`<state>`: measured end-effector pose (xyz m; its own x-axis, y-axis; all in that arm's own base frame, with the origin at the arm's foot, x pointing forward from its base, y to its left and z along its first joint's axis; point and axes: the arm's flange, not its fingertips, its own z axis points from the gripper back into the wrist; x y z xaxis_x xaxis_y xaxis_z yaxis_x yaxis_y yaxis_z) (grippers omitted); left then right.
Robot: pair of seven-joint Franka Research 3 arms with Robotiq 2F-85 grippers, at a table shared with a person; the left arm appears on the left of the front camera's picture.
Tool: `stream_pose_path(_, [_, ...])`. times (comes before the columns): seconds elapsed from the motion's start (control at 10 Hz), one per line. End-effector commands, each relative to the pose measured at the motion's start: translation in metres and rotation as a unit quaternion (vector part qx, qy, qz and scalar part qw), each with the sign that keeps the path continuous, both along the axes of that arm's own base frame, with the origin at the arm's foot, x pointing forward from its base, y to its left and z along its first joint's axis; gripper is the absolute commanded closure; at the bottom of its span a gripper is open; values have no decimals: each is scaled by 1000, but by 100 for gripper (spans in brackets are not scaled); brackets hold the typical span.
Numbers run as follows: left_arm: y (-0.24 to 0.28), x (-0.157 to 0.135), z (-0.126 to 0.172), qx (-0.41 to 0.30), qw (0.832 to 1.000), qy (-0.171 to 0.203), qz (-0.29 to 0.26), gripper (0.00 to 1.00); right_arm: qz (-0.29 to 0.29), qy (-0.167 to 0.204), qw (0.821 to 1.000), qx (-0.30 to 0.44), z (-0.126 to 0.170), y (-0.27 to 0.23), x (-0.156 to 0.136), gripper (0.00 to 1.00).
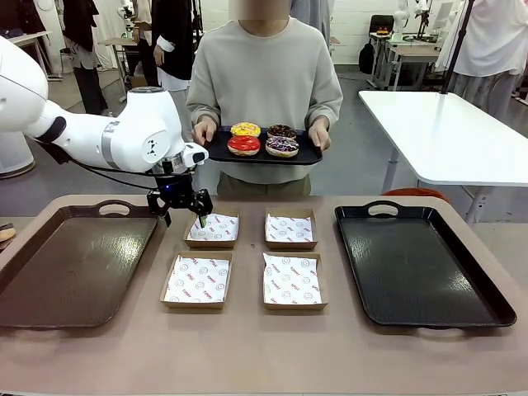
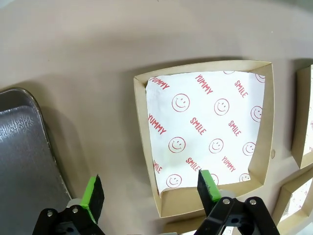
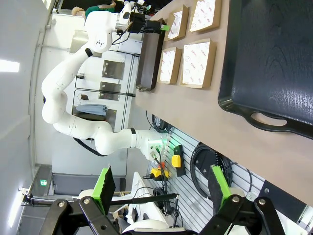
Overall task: Individually package the donuts and arrange them on the tray.
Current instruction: Pick up one Paper togo box.
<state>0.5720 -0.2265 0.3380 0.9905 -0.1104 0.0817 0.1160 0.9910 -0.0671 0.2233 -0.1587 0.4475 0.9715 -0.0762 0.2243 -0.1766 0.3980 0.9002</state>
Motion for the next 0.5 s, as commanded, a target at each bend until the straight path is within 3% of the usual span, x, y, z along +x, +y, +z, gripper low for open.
stream_pose_path(0.0, [-6,8,-3,20,1000,2,20,0,2,-7,1000,5,0,0,0,0])
stream_pose_path(0.1, [-7,12,-7,19,1000,1,22,19,2,-7,1000,5,0,0,0,0])
stream_pose_path(0.2, [-8,15,-8,18,999,0,28,56,2,-7,1000,5,0,0,0,0])
stream_pose_path(0.4, [-9,21,-11,19,999,4,35,100,2,-7,1000,5,0,0,0,0])
